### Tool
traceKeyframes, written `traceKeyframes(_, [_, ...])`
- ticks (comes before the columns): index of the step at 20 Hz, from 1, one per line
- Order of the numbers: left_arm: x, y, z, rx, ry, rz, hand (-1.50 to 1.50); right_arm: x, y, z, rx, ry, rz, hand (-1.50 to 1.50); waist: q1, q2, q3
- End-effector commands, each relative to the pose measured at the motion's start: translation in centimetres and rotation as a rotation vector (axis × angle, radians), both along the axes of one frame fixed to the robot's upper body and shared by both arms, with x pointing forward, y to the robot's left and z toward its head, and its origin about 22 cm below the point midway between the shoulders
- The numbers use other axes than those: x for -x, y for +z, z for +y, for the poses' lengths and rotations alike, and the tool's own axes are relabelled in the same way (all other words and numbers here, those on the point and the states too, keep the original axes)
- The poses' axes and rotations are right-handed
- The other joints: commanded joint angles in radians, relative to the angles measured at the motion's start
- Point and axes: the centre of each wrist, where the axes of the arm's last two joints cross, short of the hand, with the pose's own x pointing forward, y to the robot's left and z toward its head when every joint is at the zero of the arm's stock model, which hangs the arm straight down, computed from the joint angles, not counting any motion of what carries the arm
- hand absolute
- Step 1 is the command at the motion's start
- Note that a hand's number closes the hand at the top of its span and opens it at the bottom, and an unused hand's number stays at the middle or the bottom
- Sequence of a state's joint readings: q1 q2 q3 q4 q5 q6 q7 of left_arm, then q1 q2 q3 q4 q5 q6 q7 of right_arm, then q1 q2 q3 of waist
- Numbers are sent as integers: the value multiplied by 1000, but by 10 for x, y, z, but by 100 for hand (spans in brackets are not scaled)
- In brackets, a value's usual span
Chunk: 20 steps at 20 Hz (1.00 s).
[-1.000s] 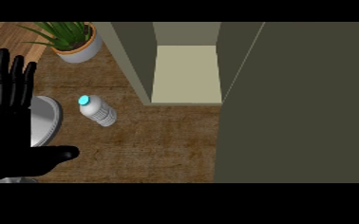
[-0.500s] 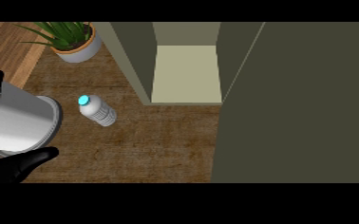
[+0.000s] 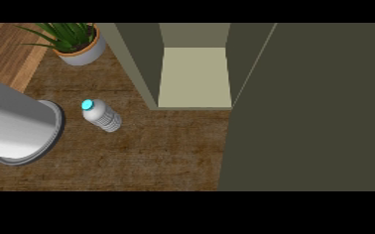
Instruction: Pick up the bottled water, place it into the cabinet and close the cabinet
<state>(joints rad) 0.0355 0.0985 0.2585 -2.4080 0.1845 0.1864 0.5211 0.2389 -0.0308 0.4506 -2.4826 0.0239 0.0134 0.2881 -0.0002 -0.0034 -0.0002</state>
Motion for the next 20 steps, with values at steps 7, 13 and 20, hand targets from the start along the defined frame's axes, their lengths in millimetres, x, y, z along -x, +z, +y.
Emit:
traceKeyframes(7, [0, 5, 8, -5, 7, 24, -150, 19, 13, 8, 42, -48, -36, -150, -4, 0, 0])
traceKeyframes(13, [1, -1, 18, -13, -15, 69, -150, 19, 25, 10, 26, -64, -40, -150, 1, 1, -1])
traceKeyframes(20, [-22, -29, 21, -47, 10, 100, -150, 33, 26, 7, 39, -46, -36, -150, -8, 1, -1])
